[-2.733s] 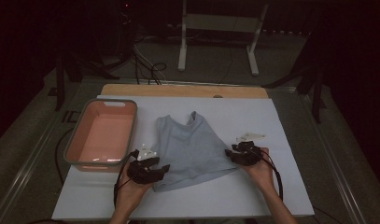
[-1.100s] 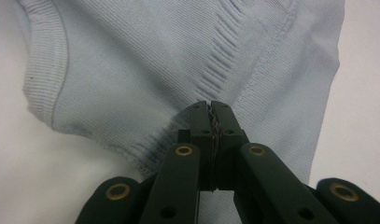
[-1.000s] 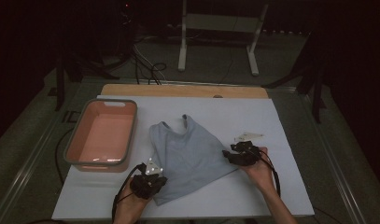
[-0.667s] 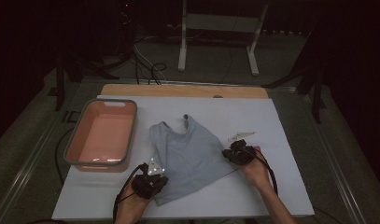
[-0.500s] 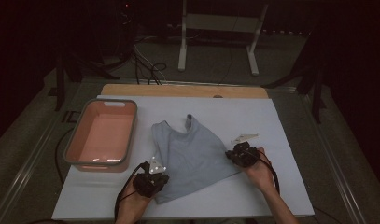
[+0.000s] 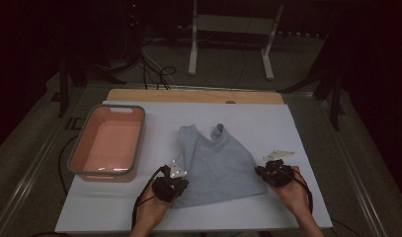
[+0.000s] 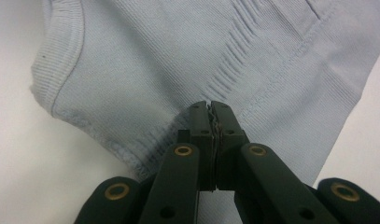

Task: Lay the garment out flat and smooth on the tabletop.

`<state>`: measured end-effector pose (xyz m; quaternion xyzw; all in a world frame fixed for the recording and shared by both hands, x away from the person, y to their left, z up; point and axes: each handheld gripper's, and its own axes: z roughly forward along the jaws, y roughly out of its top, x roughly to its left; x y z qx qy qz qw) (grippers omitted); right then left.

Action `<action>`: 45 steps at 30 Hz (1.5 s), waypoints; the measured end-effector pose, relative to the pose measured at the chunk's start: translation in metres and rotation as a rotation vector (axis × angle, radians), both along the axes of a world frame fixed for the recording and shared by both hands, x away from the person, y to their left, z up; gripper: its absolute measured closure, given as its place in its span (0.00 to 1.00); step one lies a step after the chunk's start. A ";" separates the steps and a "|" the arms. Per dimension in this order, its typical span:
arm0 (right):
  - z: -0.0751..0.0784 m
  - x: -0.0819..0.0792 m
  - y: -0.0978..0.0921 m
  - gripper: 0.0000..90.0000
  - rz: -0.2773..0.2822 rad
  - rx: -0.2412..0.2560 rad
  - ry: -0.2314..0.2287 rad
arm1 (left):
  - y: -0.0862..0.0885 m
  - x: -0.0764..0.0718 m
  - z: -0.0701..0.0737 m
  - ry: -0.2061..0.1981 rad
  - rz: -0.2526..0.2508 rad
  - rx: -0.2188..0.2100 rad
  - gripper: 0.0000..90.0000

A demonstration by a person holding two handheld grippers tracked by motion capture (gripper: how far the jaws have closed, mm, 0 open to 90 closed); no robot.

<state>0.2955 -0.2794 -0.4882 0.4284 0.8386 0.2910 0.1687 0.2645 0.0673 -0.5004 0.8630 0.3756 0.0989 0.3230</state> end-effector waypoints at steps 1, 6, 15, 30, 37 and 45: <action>0.001 -0.002 -0.003 0.98 -0.006 0.000 -0.003 | -0.003 0.002 0.000 -0.003 -0.002 -0.004 0.99; 0.005 -0.009 -0.018 0.98 -0.045 0.006 -0.014 | -0.017 0.010 0.000 -0.014 -0.010 -0.006 0.99; 0.007 -0.020 -0.028 0.97 -0.080 0.024 -0.014 | -0.024 0.020 0.005 -0.031 0.002 -0.018 0.99; -0.002 -0.024 0.001 0.97 0.040 0.015 0.019 | 0.014 0.007 0.007 -0.022 0.052 -0.066 0.93; 0.003 -0.018 -0.008 0.84 -0.003 0.057 -0.008 | 0.027 0.016 0.015 -0.049 0.153 -0.133 0.62; 0.005 -0.003 -0.014 0.61 -0.090 0.105 -0.034 | 0.026 0.030 0.009 -0.033 0.205 -0.146 0.53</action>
